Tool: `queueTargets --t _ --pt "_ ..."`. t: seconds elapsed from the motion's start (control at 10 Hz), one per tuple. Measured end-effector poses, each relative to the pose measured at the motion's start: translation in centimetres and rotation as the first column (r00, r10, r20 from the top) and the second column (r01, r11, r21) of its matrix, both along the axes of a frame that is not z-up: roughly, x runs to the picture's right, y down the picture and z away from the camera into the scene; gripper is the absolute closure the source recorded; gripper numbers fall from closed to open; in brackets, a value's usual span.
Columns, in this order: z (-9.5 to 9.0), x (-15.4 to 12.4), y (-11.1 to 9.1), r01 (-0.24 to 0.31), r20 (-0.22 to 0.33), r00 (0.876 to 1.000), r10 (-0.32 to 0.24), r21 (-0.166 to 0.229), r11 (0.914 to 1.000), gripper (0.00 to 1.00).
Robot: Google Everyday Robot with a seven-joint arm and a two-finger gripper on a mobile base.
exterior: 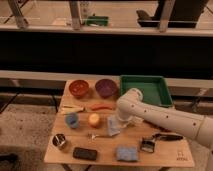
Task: Wipe table surface with towel
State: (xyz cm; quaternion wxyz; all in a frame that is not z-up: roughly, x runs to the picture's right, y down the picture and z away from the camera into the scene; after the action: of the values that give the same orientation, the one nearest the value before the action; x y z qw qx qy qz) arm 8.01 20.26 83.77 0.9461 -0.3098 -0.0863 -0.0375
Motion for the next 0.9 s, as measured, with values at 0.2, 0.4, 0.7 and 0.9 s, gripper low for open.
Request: queueTargets --t 0.2,0.4,0.7,0.9 --pt "0.38 0.06 0.12 -0.001 0.0 1.0 0.001 -0.007 1.0 0.58" --pt "0.55 0.2 0.33 0.0 -0.003 1.0 0.0 -0.014 0.9999 0.58" --pt "0.75 0.33 0.71 0.002 -0.004 1.0 -0.002 -0.02 0.9998 0.68" --pt "0.79 0.64 0.87 0.004 -0.005 1.0 -0.004 -0.022 0.9998 0.84"
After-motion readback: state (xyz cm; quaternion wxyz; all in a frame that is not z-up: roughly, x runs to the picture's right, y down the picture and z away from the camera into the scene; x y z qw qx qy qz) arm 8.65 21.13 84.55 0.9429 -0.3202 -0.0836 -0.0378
